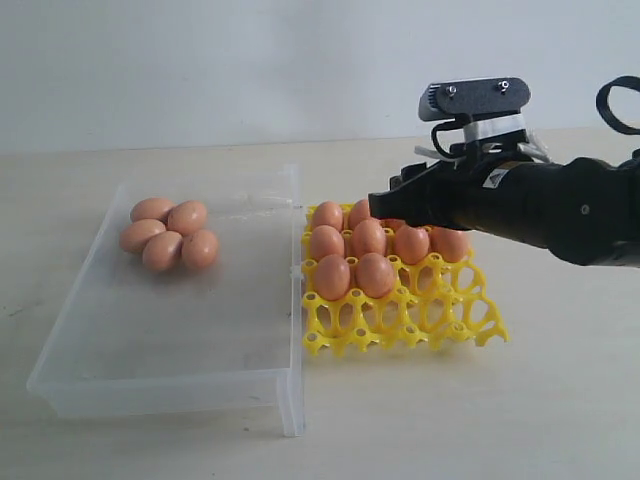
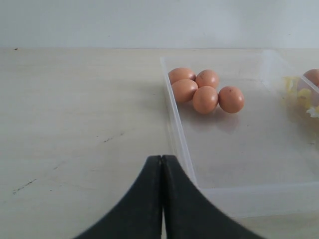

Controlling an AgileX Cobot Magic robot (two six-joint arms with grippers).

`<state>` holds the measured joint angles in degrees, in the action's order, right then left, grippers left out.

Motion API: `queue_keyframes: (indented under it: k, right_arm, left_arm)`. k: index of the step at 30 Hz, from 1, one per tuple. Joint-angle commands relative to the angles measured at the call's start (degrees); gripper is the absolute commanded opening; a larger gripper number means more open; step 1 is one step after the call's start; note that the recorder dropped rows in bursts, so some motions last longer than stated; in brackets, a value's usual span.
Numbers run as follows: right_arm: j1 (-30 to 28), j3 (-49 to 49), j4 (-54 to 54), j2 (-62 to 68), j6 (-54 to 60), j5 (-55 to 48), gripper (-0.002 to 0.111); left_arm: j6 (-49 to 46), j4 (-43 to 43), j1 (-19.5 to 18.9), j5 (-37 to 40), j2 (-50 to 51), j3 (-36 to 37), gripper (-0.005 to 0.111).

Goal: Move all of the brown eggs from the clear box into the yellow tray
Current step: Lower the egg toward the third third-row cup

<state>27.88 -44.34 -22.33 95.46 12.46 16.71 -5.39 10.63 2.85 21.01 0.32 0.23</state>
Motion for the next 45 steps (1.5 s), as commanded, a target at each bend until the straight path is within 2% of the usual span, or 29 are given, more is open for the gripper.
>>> queue_keyframes:
  k: [1, 12, 34, 38, 41, 42, 43, 45]
  right_arm:
    - [-0.3, 0.3, 0.3, 3.3, 0.4, 1.8, 0.0]
    - [-0.3, -0.1, -0.2, 8.6, 0.1, 2.3, 0.0]
    - [-0.3, -0.1, -0.2, 9.4, -0.1, 2.7, 0.0]
    - [-0.3, -0.1, -0.2, 9.4, 0.0, 2.7, 0.02]
    - [-0.3, -0.1, -0.2, 9.4, 0.0, 2.7, 0.049]
    - [-0.3, -0.1, -0.2, 9.4, 0.0, 2.8, 0.054]
    - [-0.3, -0.1, -0.2, 9.4, 0.0, 2.9, 0.058]
    - [-0.3, -0.1, -0.2, 9.4, 0.0, 3.0, 0.059]
  left_arm:
    - [-0.2, 0.1, -0.1, -0.2, -0.3, -0.2, 0.0]
    - [-0.2, 0.1, -0.1, -0.2, -0.3, -0.2, 0.0]
    - [-0.2, 0.1, -0.1, -0.2, -0.3, -0.2, 0.0]
    - [-0.2, 0.1, -0.1, -0.2, -0.3, -0.2, 0.0]
    - [-0.2, 0.1, -0.1, -0.2, -0.3, -0.2, 0.0]
    - [-0.2, 0.1, -0.1, -0.2, -0.3, -0.2, 0.0]
    - [-0.2, 0.1, -0.1, -0.2, -0.3, -0.2, 0.0]
    - [-0.2, 0.1, -0.1, -0.2, -0.3, -0.2, 0.0]
